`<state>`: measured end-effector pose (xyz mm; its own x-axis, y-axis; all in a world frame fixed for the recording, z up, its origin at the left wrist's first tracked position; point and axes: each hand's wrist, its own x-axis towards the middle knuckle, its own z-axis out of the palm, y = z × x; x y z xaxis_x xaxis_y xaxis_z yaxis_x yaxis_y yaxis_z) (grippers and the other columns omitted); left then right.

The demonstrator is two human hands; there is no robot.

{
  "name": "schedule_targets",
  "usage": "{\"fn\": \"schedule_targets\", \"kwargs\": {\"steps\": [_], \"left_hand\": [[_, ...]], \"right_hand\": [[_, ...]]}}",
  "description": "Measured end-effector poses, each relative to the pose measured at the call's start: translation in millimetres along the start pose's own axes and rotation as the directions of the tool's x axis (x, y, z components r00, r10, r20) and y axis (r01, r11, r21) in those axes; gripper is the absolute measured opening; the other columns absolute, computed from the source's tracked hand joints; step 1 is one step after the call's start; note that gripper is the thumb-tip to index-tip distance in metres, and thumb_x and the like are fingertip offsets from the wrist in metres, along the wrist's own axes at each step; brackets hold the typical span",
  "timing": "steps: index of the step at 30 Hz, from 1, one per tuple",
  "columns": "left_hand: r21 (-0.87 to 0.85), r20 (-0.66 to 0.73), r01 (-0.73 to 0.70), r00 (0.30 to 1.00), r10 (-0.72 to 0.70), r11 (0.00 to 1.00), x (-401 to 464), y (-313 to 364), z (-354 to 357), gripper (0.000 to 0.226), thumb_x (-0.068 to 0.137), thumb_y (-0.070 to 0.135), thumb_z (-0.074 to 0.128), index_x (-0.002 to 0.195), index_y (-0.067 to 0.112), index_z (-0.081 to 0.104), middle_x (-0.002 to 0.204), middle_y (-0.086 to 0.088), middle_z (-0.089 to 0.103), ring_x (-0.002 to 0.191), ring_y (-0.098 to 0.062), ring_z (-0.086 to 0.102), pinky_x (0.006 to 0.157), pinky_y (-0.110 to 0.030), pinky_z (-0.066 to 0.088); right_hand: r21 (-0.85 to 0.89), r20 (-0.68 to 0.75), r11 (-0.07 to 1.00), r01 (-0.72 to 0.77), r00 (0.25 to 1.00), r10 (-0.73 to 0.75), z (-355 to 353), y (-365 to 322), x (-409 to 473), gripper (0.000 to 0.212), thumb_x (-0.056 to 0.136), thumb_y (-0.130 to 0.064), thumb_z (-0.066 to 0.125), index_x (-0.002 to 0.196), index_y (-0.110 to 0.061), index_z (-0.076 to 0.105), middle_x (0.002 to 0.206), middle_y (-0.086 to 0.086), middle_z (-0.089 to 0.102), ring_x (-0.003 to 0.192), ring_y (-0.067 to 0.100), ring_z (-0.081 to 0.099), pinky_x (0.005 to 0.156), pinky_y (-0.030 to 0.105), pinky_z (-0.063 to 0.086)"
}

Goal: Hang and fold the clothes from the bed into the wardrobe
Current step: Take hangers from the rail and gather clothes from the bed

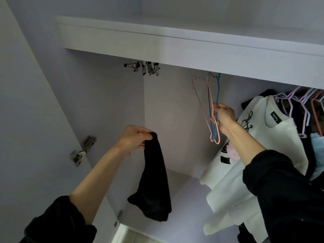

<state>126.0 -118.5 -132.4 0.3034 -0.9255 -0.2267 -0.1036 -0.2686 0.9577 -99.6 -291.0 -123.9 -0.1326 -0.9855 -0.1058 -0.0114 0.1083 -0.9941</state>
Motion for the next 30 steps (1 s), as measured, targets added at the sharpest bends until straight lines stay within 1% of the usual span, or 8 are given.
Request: {"fn": "schedule_targets", "kwargs": {"steps": [4,10,13,16,19,22,25,30], "left_hand": [[0.012,0.024,0.008,1.0,-0.008,1.0,5,2,4,0.018,0.086,-0.007,0.055,0.097,0.003,0.065,0.075,-0.007,0.064,0.054,-0.005,0.062,0.053,-0.015,0.053],[0.04,0.052,-0.001,0.999,-0.001,0.999,6,1,10,0.02,0.087,-0.006,0.055,0.102,0.002,0.066,0.084,-0.009,0.065,0.069,-0.013,0.061,0.055,-0.015,0.053],[0.031,-0.029,-0.003,1.0,0.004,1.0,7,-1,14,0.019,0.086,-0.003,0.057,0.102,0.002,0.067,0.088,-0.01,0.065,0.073,-0.015,0.062,0.055,-0.017,0.053],[0.006,-0.127,0.024,0.992,-0.023,1.0,8,-6,18,0.013,0.085,0.0,0.059,0.094,0.005,0.067,0.089,-0.01,0.064,0.075,-0.018,0.061,0.057,-0.021,0.051],[0.031,-0.089,0.045,0.995,-0.042,0.998,6,-14,22,0.012,0.085,0.002,0.058,0.093,0.006,0.066,0.088,-0.01,0.064,0.077,-0.019,0.061,0.055,-0.021,0.048],[0.067,-0.043,0.056,0.998,-0.054,0.996,2,-24,28,0.012,0.086,0.001,0.058,0.093,0.006,0.067,0.084,-0.009,0.064,0.077,-0.019,0.062,0.062,-0.023,0.05],[0.09,-0.026,0.066,0.998,-0.064,0.994,0,-32,34,0.012,0.085,0.001,0.059,0.092,0.007,0.067,0.089,-0.01,0.065,0.082,-0.021,0.062,0.066,-0.026,0.051],[0.125,-0.019,0.089,0.996,-0.087,0.988,-2,-42,42,0.01,0.085,0.002,0.06,0.088,0.01,0.065,0.092,-0.009,0.063,0.085,-0.02,0.061,0.066,-0.026,0.051]], "right_hand": [[-0.035,-0.029,0.997,0.067,0.997,-0.068,-8,-4,9,0.027,0.098,-0.01,0.045,0.078,-0.02,0.06,0.065,0.0,0.047,0.044,0.009,0.039,0.044,0.02,0.036],[-0.166,-0.1,0.975,0.149,0.981,-0.167,-30,0,13,0.029,0.099,-0.008,0.031,0.109,-0.016,0.057,0.068,-0.001,0.047,0.047,0.006,0.04,0.041,0.016,0.032],[-0.188,-0.118,0.966,0.18,0.972,-0.204,-45,13,5,0.045,0.094,0.002,0.029,0.119,-0.028,0.051,0.072,-0.006,0.045,0.057,0.005,0.04,0.047,0.012,0.034],[-0.141,-0.163,0.977,0.158,0.97,-0.181,-56,32,-10,0.049,0.085,0.01,0.029,0.106,-0.027,0.054,0.068,-0.003,0.046,0.056,0.005,0.04,0.053,0.016,0.033],[-0.092,-0.222,0.99,0.111,0.966,-0.129,-67,64,-30,0.039,0.08,0.008,0.037,0.079,-0.026,0.056,0.066,-0.002,0.049,0.05,0.002,0.041,0.055,0.019,0.032],[0.012,-0.314,0.997,0.082,0.946,-0.074,-83,98,-60,0.01,0.073,-0.017,0.05,0.066,-0.023,0.053,0.061,-0.006,0.045,0.049,0.005,0.036,0.054,0.021,0.028],[0.041,-0.372,0.994,0.105,0.924,-0.083,-100,125,-92,0.034,0.076,-0.039,0.06,0.053,-0.023,0.04,0.047,-0.013,0.036,0.048,0.007,0.03,0.051,0.02,0.025],[0.105,-0.351,0.982,0.156,0.93,-0.11,-121,130,-121,0.034,0.093,-0.029,0.058,0.065,-0.017,0.041,0.046,-0.008,0.039,0.045,0.003,0.038,0.047,0.015,0.037]]}}
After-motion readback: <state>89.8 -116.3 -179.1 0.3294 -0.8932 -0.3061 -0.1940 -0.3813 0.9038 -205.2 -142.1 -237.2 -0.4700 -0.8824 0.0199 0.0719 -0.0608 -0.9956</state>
